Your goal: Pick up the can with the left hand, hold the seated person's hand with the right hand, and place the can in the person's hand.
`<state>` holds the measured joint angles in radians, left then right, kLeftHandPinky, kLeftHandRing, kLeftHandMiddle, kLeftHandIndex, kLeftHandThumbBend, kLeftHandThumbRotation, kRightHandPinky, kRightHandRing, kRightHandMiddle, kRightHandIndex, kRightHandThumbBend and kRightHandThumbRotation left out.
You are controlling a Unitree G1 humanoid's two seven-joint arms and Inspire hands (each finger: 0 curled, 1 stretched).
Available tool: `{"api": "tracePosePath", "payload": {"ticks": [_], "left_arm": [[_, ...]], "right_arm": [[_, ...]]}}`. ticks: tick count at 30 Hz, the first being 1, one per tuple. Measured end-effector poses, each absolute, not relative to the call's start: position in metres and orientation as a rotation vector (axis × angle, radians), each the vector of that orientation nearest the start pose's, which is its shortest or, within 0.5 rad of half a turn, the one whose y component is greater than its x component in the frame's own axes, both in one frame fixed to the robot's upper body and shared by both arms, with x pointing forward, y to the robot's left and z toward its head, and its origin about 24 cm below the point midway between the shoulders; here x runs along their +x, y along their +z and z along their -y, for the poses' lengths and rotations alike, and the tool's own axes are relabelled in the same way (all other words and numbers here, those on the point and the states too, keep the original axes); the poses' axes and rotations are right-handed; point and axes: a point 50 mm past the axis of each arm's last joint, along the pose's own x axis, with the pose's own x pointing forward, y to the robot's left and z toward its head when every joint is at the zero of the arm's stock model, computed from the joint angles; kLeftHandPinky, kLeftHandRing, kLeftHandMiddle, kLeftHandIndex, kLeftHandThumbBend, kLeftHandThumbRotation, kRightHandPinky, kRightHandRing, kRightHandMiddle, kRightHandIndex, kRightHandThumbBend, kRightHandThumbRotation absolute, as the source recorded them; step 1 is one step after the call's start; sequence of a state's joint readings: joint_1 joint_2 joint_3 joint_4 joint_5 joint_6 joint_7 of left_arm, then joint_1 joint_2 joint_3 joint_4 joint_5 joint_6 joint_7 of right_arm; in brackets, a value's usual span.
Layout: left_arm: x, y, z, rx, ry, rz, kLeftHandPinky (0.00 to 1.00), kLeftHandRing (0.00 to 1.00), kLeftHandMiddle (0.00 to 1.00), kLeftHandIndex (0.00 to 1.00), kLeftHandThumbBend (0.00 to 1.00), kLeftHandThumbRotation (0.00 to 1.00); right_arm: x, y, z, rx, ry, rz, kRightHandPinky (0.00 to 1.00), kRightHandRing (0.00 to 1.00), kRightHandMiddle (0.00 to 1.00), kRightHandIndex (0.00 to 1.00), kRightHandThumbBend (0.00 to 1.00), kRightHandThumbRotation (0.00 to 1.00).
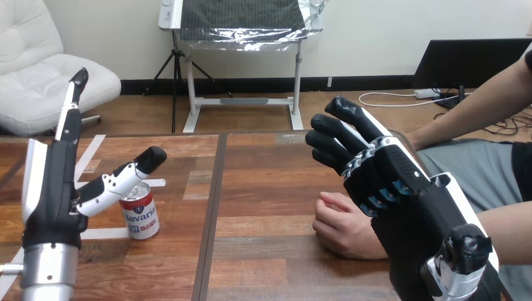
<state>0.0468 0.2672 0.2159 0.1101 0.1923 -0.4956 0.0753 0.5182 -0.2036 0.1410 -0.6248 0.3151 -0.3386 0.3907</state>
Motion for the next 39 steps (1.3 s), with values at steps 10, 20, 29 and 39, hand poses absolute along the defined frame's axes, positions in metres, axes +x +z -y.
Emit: {"api": "tracePosePath", "payload": {"ticks": [10, 20, 29, 39], "left_arm": [[0.242, 0.063, -0.247, 0.488, 0.201, 0.307, 1.0, 0.99, 0.97, 0.95, 1.0, 0.65], [0.251, 0.055, -0.251, 0.501, 0.203, 0.266, 0.98, 0.99, 0.98, 0.95, 1.0, 0.66], [0.256, 0.051, -0.253, 0.509, 0.212, 0.246, 0.96, 0.99, 0.99, 0.95, 1.0, 0.63], [0.261, 0.045, -0.254, 0.508, 0.224, 0.233, 0.95, 0.98, 0.98, 0.95, 1.0, 0.61]], "right_arm": [[0.14, 0.118, 0.144, 0.103, 0.461, 0.454, 0.89, 0.89, 0.89, 0.91, 1.0, 0.94], [0.14, 0.118, 0.144, 0.098, 0.461, 0.452, 0.87, 0.88, 0.88, 0.9, 1.0, 0.94], [0.14, 0.118, 0.144, 0.096, 0.461, 0.452, 0.86, 0.87, 0.88, 0.9, 0.99, 0.94], [0.14, 0.118, 0.144, 0.093, 0.461, 0.451, 0.85, 0.87, 0.87, 0.89, 1.0, 0.94]]}}
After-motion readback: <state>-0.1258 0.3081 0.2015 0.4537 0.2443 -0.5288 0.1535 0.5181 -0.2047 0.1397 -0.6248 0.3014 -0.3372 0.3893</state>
